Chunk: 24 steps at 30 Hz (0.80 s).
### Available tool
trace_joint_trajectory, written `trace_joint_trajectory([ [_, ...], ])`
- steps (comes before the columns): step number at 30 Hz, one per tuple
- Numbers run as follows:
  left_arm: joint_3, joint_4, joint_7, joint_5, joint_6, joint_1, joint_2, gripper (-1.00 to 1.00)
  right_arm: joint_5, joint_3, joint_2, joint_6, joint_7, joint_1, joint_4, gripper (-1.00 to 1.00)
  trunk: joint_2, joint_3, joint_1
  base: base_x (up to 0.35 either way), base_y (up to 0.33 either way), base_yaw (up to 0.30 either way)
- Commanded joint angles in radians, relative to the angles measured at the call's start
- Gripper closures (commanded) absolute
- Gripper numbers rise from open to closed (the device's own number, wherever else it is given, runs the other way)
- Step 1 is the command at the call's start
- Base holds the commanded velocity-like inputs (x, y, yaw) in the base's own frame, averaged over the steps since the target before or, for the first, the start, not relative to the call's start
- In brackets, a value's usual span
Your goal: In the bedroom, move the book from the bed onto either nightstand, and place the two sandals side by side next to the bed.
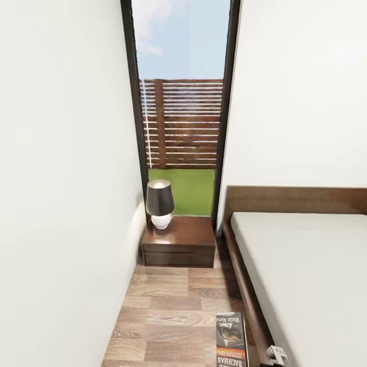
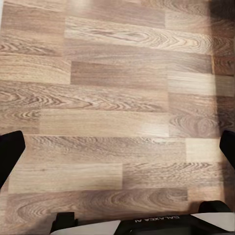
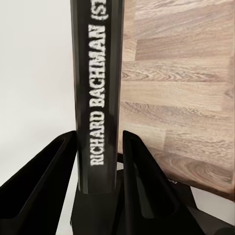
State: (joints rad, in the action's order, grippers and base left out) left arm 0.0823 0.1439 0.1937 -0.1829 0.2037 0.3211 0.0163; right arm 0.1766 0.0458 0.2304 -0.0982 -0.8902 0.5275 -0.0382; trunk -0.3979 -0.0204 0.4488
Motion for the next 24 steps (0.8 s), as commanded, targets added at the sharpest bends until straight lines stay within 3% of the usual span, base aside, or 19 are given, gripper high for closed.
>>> trace_joint_trajectory([
  [1, 0.008, -0.001, 0.003, -0.010, 0.003, 0.001, 0.001, -1.00, 0.012, 0.000, 0.000, -0.009, -0.004, 0.002, -0.002, 1.00, -0.002, -0.002, 0.001, 0.326, 0.000, 0.000],
  [24, 0.008, -0.001, 0.003, -0.010, 0.003, 0.001, 0.001, -1.00, 0.012, 0.000, 0.000, -0.009, -0.004, 0.002, -0.002, 1.00, -0.002, -0.002, 0.001, 0.326, 0.000, 0.000],
])
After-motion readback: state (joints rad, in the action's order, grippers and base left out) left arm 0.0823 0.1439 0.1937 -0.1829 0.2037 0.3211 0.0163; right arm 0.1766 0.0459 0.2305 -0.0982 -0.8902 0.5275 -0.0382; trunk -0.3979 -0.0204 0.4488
